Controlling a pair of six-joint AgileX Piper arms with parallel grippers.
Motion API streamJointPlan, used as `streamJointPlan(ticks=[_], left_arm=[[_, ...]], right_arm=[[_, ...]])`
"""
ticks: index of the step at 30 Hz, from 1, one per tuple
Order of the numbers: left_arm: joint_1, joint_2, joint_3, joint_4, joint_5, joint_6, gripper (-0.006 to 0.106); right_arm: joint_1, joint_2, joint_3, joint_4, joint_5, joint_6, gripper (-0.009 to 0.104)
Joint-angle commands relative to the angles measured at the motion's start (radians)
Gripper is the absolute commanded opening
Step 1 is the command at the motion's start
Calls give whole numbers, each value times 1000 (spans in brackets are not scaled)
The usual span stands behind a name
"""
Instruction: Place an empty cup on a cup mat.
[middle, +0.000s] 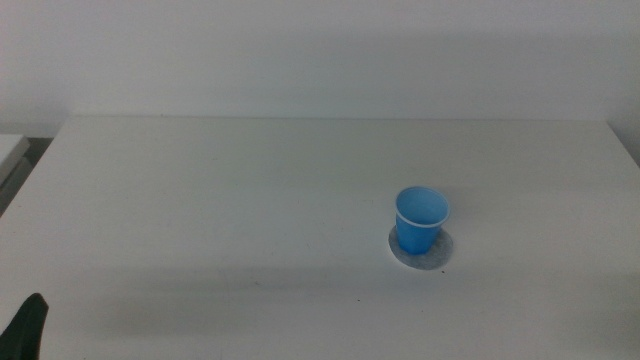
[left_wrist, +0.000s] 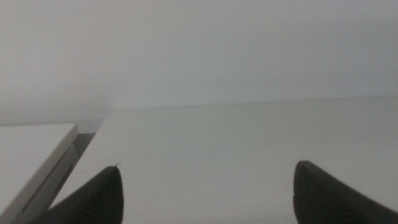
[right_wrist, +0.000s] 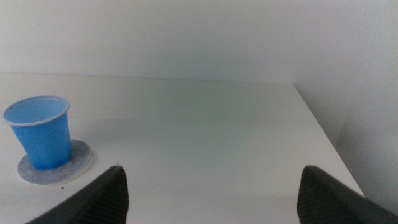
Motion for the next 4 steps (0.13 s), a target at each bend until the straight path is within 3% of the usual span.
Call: streamJointPlan(ticks=[1,4], left_arm=[[-1,-4,0,2,-12,0,94],[-1,-4,0,24,-10,0,94]], right_arm=[[1,-5,3,-6,-5,-4,93],[1,-5,3,-6,-5,-4,93]])
